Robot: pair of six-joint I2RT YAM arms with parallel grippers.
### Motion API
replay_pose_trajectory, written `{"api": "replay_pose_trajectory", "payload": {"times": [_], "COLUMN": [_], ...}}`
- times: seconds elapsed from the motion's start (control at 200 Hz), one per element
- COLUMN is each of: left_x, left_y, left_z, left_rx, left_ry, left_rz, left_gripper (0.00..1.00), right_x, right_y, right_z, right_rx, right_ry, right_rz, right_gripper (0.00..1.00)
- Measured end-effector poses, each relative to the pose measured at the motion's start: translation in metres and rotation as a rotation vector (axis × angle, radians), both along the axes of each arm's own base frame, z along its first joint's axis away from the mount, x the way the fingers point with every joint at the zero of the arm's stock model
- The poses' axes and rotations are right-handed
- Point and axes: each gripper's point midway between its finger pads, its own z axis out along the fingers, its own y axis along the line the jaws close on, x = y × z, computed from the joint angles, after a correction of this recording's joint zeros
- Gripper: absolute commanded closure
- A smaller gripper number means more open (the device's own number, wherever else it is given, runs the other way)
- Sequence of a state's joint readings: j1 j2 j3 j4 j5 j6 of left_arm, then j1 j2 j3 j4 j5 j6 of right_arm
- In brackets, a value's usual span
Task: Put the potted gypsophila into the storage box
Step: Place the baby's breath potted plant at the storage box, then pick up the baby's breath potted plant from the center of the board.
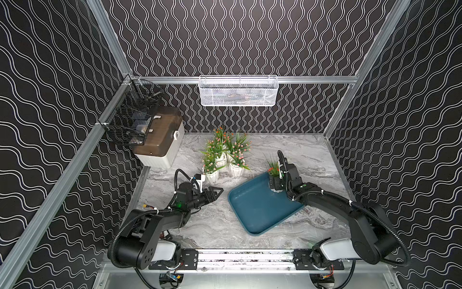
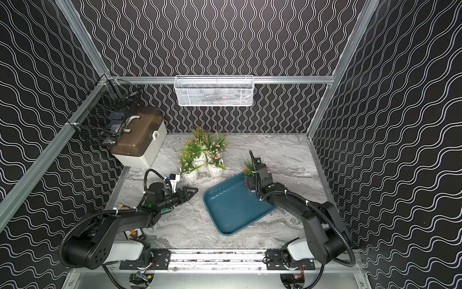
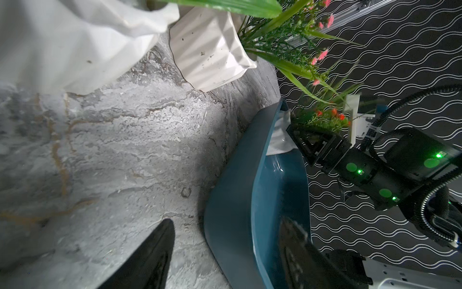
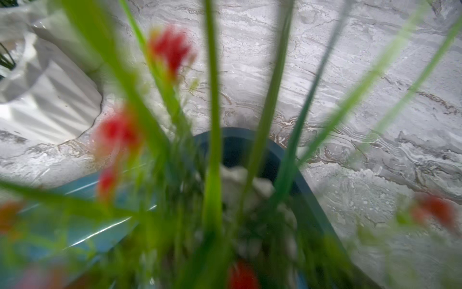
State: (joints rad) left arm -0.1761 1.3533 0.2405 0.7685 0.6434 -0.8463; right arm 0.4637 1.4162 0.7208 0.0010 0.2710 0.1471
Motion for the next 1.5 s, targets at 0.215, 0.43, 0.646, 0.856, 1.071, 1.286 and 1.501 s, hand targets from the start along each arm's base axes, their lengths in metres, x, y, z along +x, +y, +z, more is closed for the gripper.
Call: {"api": "replay_pose_trajectory", "payload": {"times": [0.215,0.43,0.646,0.856,1.071,1.286,1.501], "left_x": [0.000,0.000,0.000,-0.001,-0.001,-0.003,-0.004], "left_y": [0.000,0.000,0.000,0.001,0.004,0.009,0.010], "left_z": [0.005,0.005,0.000,-0.003,0.012,0.023,0.021], "left_rx": [-0.002,-0.001,0.001,-0.007,-0.008,0.020,0.027], "left_ry": [-0.016,-0.014,0.001,0.017,-0.028,-0.065,-0.056], "left_rz": [0.000,0.001,0.003,0.011,0.029,0.051,0.057], "left_gripper": [0.30,0.30,0.30,0.31,0.31,0.31,0.31], "right_x": [-0.008,-0.031,-0.054,-0.063,-0.065,-0.067,-0.041], "right_y": [0.002,-0.008,-0.022,-0.011,0.058,0.131,0.154], "right_z": [0.006,0.037,0.099,0.150,0.146,0.132,0.092], "right_rx": [0.050,0.113,0.195,0.269,0.310,0.272,0.220], "right_ry": [0.009,-0.037,-0.178,-0.274,-0.170,-0.079,0.016], "right_rz": [-0.005,-0.025,-0.042,0.053,0.323,0.514,0.447], "right_gripper": [0.00,0.00,0.01,0.07,0.11,0.10,0.05]}}
